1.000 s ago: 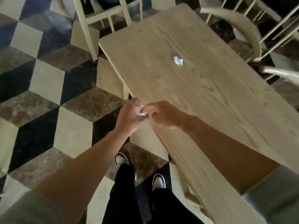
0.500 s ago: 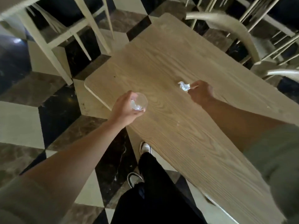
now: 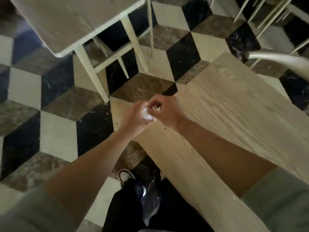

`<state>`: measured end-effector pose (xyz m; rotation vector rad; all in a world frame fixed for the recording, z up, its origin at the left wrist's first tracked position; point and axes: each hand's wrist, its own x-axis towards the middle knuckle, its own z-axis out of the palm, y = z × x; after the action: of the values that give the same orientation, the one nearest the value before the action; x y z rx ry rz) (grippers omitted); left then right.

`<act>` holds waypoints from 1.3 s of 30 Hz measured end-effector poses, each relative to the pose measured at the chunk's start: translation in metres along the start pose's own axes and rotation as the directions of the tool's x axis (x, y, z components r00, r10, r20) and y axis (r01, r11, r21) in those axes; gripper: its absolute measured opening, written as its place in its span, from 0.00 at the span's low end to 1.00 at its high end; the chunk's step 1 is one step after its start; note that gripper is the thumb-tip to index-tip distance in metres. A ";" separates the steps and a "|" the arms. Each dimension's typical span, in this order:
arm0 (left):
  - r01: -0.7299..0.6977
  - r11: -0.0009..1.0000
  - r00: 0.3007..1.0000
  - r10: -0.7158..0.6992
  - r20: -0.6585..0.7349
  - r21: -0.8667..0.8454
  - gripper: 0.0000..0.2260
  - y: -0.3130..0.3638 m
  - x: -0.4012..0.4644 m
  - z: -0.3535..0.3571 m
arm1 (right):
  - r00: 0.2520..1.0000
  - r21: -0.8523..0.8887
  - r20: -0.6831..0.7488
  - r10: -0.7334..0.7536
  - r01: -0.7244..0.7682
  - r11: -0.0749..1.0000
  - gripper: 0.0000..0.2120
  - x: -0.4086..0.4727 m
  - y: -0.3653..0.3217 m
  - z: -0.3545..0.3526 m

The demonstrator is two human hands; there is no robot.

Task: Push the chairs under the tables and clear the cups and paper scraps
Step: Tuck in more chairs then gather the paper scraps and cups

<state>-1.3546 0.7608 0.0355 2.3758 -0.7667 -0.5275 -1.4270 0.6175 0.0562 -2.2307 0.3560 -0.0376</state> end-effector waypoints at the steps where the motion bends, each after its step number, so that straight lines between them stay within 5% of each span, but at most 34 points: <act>1: 0.001 1.000 1.000 -0.001 -0.009 0.000 0.20 -0.009 0.004 -0.010 | 0.998 -0.101 0.057 -0.027 0.033 0.994 0.06 0.012 -0.011 0.013; 6: 0.059 0.998 0.997 -0.058 -0.052 0.014 0.20 -0.078 0.027 -0.078 | 0.961 -0.268 0.266 -0.081 0.154 0.951 0.08 0.097 -0.074 0.071; 10: 0.088 0.996 0.996 -0.088 -0.032 -0.010 0.21 -0.162 0.049 -0.138 | 0.779 -0.284 0.626 0.019 0.206 0.936 0.11 0.175 -0.136 0.113; 16: 0.170 0.980 0.978 -0.181 -0.107 -0.104 0.18 -0.257 0.081 -0.219 | 0.862 -0.207 0.492 -0.121 0.250 0.946 0.14 0.265 -0.206 0.167; 25: 0.186 0.978 0.967 -0.198 -0.159 -0.090 0.27 -0.357 0.170 -0.333 | 0.627 -0.384 0.768 0.131 0.286 0.878 0.17 0.409 -0.281 0.267; 32: 0.155 0.987 0.980 -0.160 -0.117 -0.049 0.28 -0.443 0.294 -0.421 | 0.699 -0.279 0.712 0.065 0.196 0.940 0.15 0.574 -0.306 0.310; 36: 0.187 0.982 0.975 -0.186 -0.118 -0.010 0.28 -0.480 0.375 -0.482 | 0.805 -0.094 0.585 -0.097 0.186 0.978 0.18 0.671 -0.337 0.310; 39: 0.145 0.989 0.983 -0.146 -0.109 -0.023 0.28 -0.489 0.433 -0.519 | 0.819 -0.081 0.572 -0.052 0.120 0.990 0.18 0.730 -0.354 0.307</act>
<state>-0.5627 1.0247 0.0368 2.4371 -0.5414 -0.4543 -0.5955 0.8656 0.0630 -2.2409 -0.0783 0.6084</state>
